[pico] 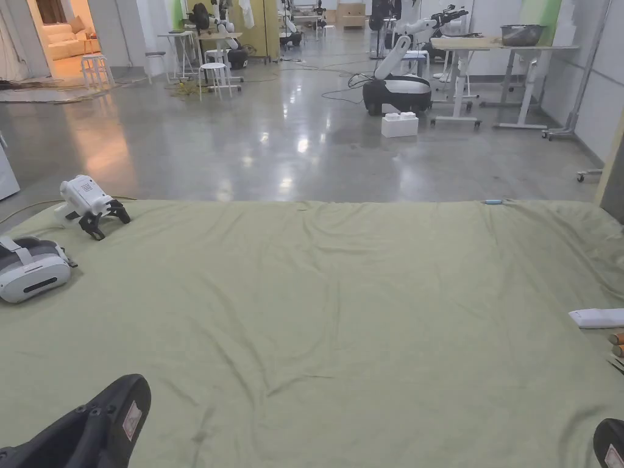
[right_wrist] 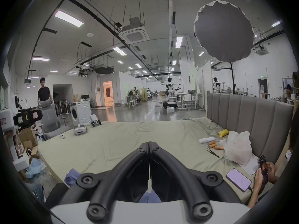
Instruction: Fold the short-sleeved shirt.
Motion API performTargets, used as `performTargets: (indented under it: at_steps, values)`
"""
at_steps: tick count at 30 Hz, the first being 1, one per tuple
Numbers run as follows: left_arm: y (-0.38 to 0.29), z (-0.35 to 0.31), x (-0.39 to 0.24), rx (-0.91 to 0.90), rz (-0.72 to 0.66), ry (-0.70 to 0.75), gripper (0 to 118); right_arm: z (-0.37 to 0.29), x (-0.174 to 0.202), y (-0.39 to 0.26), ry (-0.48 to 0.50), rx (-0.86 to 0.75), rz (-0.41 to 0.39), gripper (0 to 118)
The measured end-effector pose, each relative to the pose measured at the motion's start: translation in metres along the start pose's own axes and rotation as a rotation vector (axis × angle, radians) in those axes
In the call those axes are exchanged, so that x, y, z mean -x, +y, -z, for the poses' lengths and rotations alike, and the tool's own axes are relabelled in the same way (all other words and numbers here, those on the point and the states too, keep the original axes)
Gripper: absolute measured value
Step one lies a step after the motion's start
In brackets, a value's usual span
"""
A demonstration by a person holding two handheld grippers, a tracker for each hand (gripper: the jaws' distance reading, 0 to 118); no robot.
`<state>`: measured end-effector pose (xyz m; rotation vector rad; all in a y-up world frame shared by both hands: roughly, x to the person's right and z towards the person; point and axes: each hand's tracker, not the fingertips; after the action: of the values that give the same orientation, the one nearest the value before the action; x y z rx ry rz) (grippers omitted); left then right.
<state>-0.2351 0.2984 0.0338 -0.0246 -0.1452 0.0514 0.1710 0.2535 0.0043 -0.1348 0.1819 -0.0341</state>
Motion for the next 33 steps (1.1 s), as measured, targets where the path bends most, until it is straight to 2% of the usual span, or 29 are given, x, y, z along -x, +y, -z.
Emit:
performTargets:
  at_steps: [4,6,7,9,10,11,13,14,15,17,20,21,22,24,25,26,28,30,33]
  values:
    - [-0.001,-0.002,0.016,0.022,-0.037,-0.002,0,0.002,0.000,-0.003,0.012,0.017,0.002,0]
    - [-0.007,0.008,0.042,0.109,-0.162,-0.061,1,0.004,-0.002,-0.007,0.011,0.034,0.010,0]
    - [-0.017,0.012,0.055,0.150,-0.231,-0.076,12,0.004,-0.003,-0.009,0.014,0.047,0.022,0]
    - [-0.046,0.025,0.088,0.229,-0.348,-0.079,78,0.005,-0.007,-0.016,0.025,0.074,0.049,0]
    - [-0.062,0.033,0.103,0.287,-0.390,-0.080,104,0.005,-0.007,-0.020,0.022,0.080,0.058,0]
    - [-0.089,0.041,0.120,0.354,-0.456,-0.081,116,0.006,-0.008,-0.023,0.028,0.102,0.070,0]
    - [-0.138,0.055,0.158,0.420,-0.662,-0.095,114,0.008,-0.008,-0.029,0.039,0.130,0.089,0]
    - [-0.164,0.061,0.174,0.473,-0.790,-0.082,114,0.009,-0.009,-0.032,0.041,0.142,0.097,0]
    - [-0.195,0.067,0.192,0.494,-0.857,-0.030,113,0.010,-0.009,-0.034,0.044,0.159,0.103,0]
    - [-0.227,0.073,0.211,0.507,-0.934,0.029,109,0.013,-0.001,-0.026,0.041,0.173,0.104,0]
    - [-0.265,0.085,0.218,0.552,-1.036,0.015,108,0.013,0.000,-0.028,0.037,0.196,0.120,0]
    - [-0.277,0.090,0.220,0.580,-1.040,0.022,103,0.013,-0.006,-0.032,0.032,0.201,0.128,0]
    - [-0.283,0.093,0.220,0.592,-1.069,0.033,97,0.013,-0.007,-0.032,0.030,0.208,0.132,0]
    - [-0.280,0.091,0.212,0.430,-1.155,0.022,56,0.011,-0.007,-0.031,0.025,0.212,0.136,0]
    - [-0.285,0.094,0.210,0.449,-1.192,-0.004,33,0.010,-0.008,-0.031,0.025,0.211,0.138,0]
    - [-0.290,0.099,0.204,0.496,-1.185,0.021,16,0.010,-0.009,-0.030,0.027,0.211,0.141,0]
    - [-0.297,0.103,0.193,0.583,-1.112,0.072,11,0.010,-0.008,-0.029,0.024,0.214,0.140,0]
    - [-0.290,0.094,0.198,0.484,-1.180,0.054,8,0.009,-0.010,-0.028,0.015,0.220,0.131,0]
    - [-0.269,0.084,0.222,0.472,-1.119,0.154,4,0.010,-0.013,-0.028,0.015,0.230,0.133,0]
